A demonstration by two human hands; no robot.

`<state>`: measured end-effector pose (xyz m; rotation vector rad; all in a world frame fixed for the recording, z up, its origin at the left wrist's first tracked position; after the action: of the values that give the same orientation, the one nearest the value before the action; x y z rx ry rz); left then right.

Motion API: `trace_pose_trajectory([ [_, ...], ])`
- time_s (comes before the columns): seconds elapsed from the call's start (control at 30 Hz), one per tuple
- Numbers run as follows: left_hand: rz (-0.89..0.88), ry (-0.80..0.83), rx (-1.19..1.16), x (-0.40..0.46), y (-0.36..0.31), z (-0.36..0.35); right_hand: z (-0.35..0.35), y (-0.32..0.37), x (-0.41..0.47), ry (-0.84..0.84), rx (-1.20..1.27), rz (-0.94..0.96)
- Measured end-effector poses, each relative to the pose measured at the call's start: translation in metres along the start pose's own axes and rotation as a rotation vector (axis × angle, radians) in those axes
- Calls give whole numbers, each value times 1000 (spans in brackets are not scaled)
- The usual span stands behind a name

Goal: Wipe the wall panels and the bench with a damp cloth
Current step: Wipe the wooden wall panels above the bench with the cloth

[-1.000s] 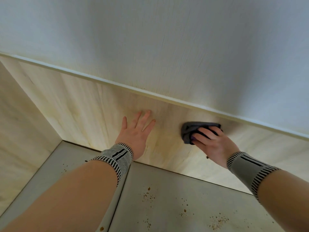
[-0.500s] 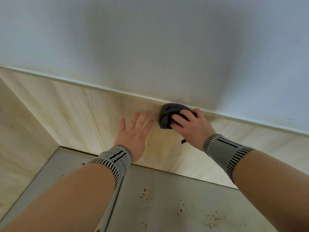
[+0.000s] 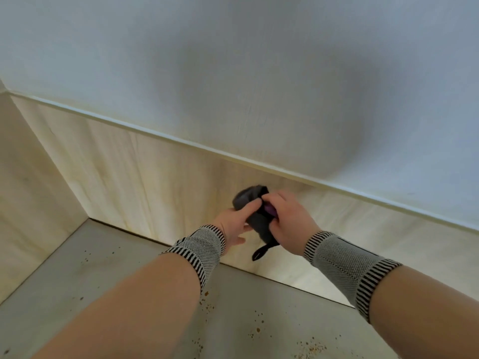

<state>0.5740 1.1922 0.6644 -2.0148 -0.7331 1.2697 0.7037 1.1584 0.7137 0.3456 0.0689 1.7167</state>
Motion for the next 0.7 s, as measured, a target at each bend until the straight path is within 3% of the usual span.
trace_pose_trajectory([
  [0.1, -71, -108, -235, 0, 8, -5, -2, -2, 0, 183, -56, 50],
  [0.17, -125, -293, -271, 0, 9, 0, 9, -10, 3, 188, -238, 174],
  [0.27, -125, -684, -68, -1, 9, 21, 36, -24, 19, 20, -639, 404],
  [0.33, -72, -831, 74, 0, 10, 35, 46, -41, 32, -35, -818, 486],
  [0.43, -120, -860, 179, 13, 12, 44, 44, -59, 43, 21, -908, 580],
  [0.6, 6, -852, -33, 50, -5, 26, 19, -88, 45, 28, -916, 685],
  [0.7, -148, -744, -148, 55, -19, -6, 11, -102, 45, -7, -937, 707],
])
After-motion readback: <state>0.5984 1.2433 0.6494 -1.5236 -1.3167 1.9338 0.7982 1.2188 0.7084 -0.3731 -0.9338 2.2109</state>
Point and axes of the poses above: each hand's wrist, its own x-axis towards the middle knuckle, its own z-axis out of the back of the hand, y = z × x, the point moved 3 cm from there along x, towards the middle knuckle, and after that the axes turned 11 degrees about -x, right-handed, at the moved point
